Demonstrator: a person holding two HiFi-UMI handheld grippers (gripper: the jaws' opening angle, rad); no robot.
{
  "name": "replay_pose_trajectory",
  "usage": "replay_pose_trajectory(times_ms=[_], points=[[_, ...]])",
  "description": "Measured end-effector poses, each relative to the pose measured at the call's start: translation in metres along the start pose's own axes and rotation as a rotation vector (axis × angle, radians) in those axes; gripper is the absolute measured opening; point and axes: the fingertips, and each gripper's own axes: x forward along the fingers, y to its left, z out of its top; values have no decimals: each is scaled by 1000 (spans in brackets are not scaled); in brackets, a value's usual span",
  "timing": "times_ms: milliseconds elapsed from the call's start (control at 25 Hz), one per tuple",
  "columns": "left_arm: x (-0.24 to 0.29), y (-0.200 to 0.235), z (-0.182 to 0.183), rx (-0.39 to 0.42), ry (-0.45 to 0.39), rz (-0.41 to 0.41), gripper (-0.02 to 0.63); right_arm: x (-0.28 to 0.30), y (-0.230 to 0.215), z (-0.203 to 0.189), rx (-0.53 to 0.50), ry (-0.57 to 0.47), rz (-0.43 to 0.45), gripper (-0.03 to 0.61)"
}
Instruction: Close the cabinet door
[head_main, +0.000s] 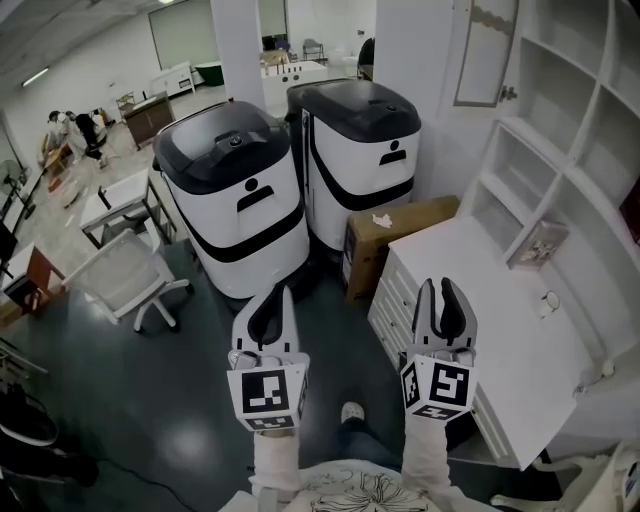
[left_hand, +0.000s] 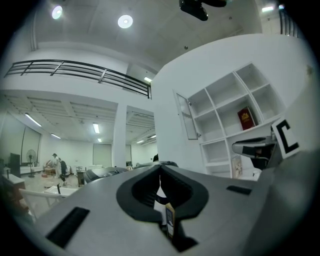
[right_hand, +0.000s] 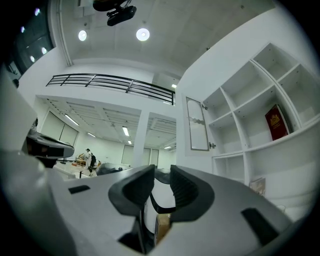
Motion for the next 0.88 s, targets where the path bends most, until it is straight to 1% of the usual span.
replay_pose_trajectory(times_ms=[160,480,680,880], points=[[46,1,12,9,-22,24,5,50,-18,3,3,-24,8,83],[133,-6,9,14,-26,52,5,137,-47,-5,-14,-48,31,83],[166,-12,2,14,-16,58,4,169,-60,-14,-11,-44,40,83],[188,-14,-5,5,9,64,4,190,-64,-26,-18,-26,52,84]])
